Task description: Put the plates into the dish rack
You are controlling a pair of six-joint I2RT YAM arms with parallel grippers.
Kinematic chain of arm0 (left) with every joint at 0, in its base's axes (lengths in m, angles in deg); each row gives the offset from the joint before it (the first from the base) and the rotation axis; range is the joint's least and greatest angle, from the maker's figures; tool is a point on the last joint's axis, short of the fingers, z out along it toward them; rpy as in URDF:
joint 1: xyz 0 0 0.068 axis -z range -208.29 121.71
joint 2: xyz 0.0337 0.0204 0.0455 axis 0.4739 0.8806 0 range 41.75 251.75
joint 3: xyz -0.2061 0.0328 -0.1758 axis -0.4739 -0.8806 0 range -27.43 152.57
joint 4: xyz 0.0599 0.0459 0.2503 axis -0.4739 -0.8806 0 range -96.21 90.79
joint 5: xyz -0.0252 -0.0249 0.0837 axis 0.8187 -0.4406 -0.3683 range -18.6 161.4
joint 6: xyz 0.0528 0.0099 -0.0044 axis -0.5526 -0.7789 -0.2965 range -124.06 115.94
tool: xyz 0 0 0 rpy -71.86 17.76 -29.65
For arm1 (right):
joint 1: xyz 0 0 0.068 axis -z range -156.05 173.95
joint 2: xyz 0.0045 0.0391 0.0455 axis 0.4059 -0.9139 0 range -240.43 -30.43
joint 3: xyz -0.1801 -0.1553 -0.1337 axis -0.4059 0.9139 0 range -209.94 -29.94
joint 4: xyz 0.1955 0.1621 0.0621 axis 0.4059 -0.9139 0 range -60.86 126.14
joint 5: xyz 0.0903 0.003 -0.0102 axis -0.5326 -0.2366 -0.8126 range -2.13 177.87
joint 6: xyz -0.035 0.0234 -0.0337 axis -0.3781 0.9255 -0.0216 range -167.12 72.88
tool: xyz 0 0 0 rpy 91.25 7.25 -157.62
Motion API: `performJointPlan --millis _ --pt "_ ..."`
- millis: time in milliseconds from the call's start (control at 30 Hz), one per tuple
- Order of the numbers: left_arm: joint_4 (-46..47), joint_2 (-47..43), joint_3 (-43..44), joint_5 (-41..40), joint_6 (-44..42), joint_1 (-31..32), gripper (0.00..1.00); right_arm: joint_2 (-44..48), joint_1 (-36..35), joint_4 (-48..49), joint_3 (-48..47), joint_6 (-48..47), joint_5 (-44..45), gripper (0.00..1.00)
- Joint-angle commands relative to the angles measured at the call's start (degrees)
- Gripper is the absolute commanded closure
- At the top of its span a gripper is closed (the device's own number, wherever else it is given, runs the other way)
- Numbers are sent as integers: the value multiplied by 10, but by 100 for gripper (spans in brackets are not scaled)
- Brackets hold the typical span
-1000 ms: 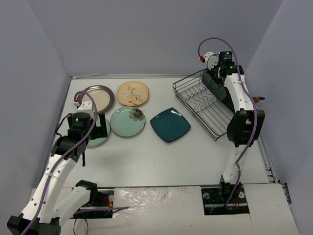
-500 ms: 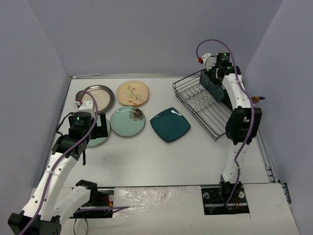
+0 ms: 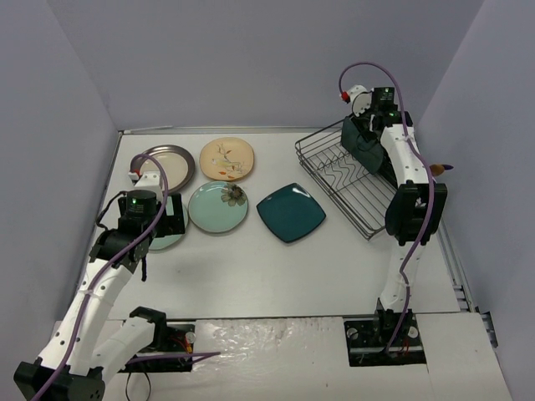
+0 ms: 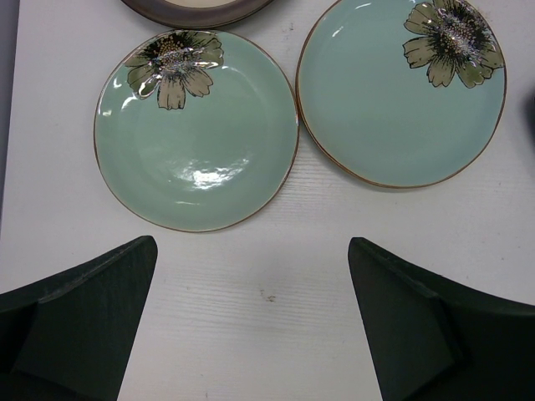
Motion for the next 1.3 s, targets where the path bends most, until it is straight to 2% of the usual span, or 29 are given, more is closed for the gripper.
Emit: performJointPlan --millis 0,200,333,533,633,833,967,1100,1267 --pt "18 5 18 0 -7 -4 3 8 18 34 -31 17 26 60" --pt "16 5 19 0 -8 -4 3 16 18 35 -39 27 35 45" --pt "16 3 19 0 -6 -4 3 34 18 37 -41 39 35 29" --pt "15 2 20 3 -4 -4 3 76 17 39 -41 67 23 13" --pt "17 0 20 15 2 -4 3 115 13 40 -40 102 20 6" --pt "30 6 28 63 50 -4 3 206 9 51 -7 232 -19 0" --pt "61 20 20 138 112 0 3 325 9 123 110 391 -91 0" --pt "131 45 -9 193 198 22 3 478 8 319 317 586 -147 0" --pt "277 100 -48 205 303 87 3 606 7 513 555 744 -202 0"
